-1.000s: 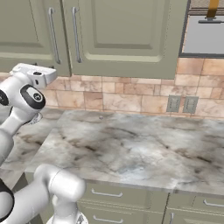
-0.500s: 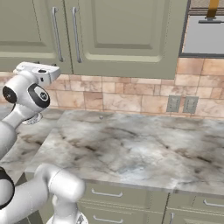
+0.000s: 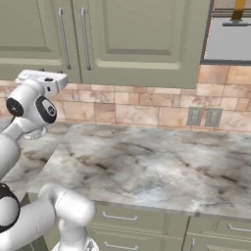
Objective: Close all open cabinet doors.
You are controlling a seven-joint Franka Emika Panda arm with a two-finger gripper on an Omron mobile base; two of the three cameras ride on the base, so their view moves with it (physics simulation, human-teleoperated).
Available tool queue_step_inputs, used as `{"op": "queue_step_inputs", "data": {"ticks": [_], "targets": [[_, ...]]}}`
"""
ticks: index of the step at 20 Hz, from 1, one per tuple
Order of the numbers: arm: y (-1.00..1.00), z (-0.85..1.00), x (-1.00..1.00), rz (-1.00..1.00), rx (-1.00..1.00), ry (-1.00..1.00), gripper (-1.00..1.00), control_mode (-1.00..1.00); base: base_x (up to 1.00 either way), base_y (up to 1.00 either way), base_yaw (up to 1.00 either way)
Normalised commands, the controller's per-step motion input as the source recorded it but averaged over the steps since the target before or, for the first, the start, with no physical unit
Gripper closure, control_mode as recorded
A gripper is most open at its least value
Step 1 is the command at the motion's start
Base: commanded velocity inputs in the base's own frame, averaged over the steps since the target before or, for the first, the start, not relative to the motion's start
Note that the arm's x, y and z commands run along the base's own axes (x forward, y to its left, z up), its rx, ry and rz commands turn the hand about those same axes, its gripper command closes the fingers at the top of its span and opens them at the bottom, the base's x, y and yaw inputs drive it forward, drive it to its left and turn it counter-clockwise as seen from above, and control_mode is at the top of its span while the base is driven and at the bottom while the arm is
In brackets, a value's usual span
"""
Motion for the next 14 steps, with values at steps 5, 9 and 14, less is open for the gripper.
{"op": "queue_step_inputs", "data": {"ticks": [5,9,14], "targets": [[0.00,0.02,-0.23,0.00,0.00,0.15,-1.00,-1.00,0.00,0.00,0.00],[-0.01,0.09,-0.40,0.00,0.00,0.17,-1.00,-1.00,0.00,0.00,0.00],[-0.09,0.20,-0.41,0.00,0.00,0.26,-1.00,-1.00,0.00,0.00,0.00]]}}
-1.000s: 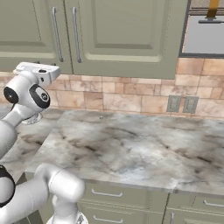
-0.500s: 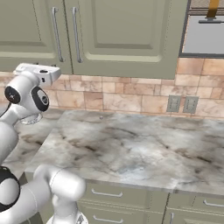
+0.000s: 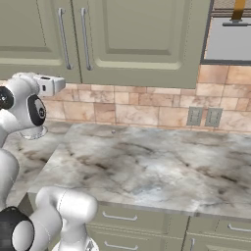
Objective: Close all open cabinet doors.
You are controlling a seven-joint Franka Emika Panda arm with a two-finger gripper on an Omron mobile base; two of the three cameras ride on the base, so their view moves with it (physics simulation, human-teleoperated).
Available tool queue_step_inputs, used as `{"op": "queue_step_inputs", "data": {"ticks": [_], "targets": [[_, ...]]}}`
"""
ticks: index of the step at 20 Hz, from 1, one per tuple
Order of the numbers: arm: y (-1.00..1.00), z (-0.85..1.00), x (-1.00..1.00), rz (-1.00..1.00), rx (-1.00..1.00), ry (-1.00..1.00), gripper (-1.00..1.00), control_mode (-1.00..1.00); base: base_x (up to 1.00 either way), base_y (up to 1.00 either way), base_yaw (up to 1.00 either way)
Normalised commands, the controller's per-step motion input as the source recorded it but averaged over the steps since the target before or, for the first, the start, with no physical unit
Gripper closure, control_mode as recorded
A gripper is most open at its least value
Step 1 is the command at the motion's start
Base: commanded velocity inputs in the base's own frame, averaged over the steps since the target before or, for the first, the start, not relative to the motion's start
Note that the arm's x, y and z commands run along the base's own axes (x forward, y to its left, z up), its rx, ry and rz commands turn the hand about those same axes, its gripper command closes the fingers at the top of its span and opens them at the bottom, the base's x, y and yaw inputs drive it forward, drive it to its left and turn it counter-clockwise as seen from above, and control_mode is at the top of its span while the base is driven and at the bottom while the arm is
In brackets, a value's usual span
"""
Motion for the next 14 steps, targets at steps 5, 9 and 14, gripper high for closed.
{"op": "queue_step_inputs", "data": {"ticks": [5,9,14], "targets": [[-0.25,0.21,-0.43,0.00,0.00,0.37,-1.00,-1.00,0.00,0.00,0.00],[-0.39,0.08,-0.65,0.00,0.00,0.36,-1.00,-1.00,0.00,0.00,0.00],[-0.40,0.00,-0.85,0.00,0.00,0.29,-1.00,-1.00,0.00,0.00,0.00]]}}
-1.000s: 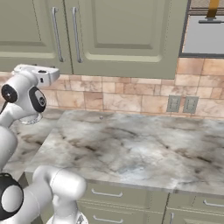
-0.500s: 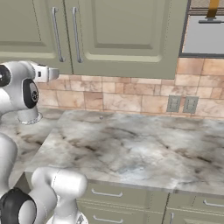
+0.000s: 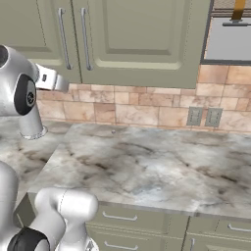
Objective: Close all open cabinet doors.
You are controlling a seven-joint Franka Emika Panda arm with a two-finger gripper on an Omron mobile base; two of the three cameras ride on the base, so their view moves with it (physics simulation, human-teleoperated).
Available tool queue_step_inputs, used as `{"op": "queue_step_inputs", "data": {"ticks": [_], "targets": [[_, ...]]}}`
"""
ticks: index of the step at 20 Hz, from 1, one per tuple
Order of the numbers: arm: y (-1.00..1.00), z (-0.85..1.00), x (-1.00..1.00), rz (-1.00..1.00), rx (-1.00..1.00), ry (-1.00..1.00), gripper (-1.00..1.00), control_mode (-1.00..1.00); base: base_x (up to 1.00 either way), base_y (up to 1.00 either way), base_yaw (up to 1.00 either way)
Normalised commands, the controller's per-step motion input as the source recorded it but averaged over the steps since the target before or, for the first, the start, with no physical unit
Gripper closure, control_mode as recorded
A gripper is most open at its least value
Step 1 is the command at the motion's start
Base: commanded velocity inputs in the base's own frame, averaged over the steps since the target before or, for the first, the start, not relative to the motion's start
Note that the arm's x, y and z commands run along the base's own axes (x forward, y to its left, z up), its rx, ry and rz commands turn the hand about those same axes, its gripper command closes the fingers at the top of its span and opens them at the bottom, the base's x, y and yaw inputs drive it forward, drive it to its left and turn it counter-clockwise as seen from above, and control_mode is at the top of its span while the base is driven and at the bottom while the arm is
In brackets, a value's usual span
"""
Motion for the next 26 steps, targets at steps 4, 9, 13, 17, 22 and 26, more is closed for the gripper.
{"op": "queue_step_inputs", "data": {"ticks": [4,9,13,17,22,26], "targets": [[-0.34,0.00,-0.96,0.02,0.00,0.17,-1.00,-1.00,0.00,0.00,0.00],[-0.41,0.00,-0.98,0.00,0.00,0.13,-1.00,-1.00,0.00,0.00,0.00],[-0.47,0.00,-0.88,0.00,0.00,0.15,-1.00,-1.00,0.00,0.00,0.00],[-0.26,0.00,-0.66,0.00,0.00,0.26,-1.00,-1.00,0.00,0.00,0.00],[-0.10,-0.07,-0.49,0.00,0.00,0.23,-1.00,-1.00,0.00,0.00,0.00],[0.00,-0.13,-0.21,0.00,-0.02,0.19,-1.00,-1.00,0.00,0.00,0.00]]}}
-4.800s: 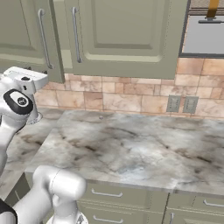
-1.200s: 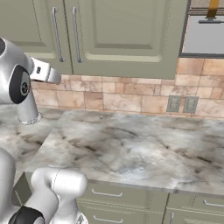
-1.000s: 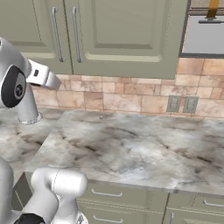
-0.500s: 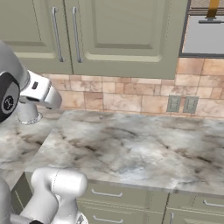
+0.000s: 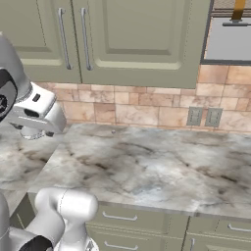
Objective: Close all open cabinet doors.
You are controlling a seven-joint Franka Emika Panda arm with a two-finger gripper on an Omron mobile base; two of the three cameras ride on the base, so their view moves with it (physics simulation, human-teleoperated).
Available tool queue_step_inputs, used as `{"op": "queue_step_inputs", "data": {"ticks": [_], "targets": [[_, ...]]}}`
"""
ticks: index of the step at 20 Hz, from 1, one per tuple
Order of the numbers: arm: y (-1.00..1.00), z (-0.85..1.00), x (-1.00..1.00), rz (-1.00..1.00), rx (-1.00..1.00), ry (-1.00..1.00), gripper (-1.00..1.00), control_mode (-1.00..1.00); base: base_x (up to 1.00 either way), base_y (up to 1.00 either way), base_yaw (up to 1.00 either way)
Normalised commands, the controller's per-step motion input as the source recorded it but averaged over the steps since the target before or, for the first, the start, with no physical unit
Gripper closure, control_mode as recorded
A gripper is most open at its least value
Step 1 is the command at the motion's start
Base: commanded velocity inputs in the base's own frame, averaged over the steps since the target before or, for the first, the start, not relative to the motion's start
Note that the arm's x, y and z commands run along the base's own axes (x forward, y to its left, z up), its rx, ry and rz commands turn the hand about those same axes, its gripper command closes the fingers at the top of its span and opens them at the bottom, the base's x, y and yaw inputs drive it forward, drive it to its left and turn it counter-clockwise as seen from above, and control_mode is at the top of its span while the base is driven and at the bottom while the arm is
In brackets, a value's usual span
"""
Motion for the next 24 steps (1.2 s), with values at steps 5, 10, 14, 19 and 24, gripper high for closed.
{"op": "queue_step_inputs", "data": {"ticks": [5,10,14,19,24], "targets": [[0.00,-0.43,-0.27,0.00,-0.09,0.03,-1.00,-1.00,0.00,0.00,0.00],[0.00,-0.28,-0.21,0.02,-0.03,0.00,-1.00,-1.00,0.00,0.00,0.00],[-0.01,0.00,-0.26,0.01,0.00,0.05,-1.00,-1.00,0.00,0.00,0.00],[0.00,0.00,-0.22,0.00,0.00,0.08,-1.00,-1.00,0.00,0.00,0.00],[0.00,0.00,-0.13,0.00,0.00,0.01,-1.00,-1.00,0.00,0.00,0.00]]}}
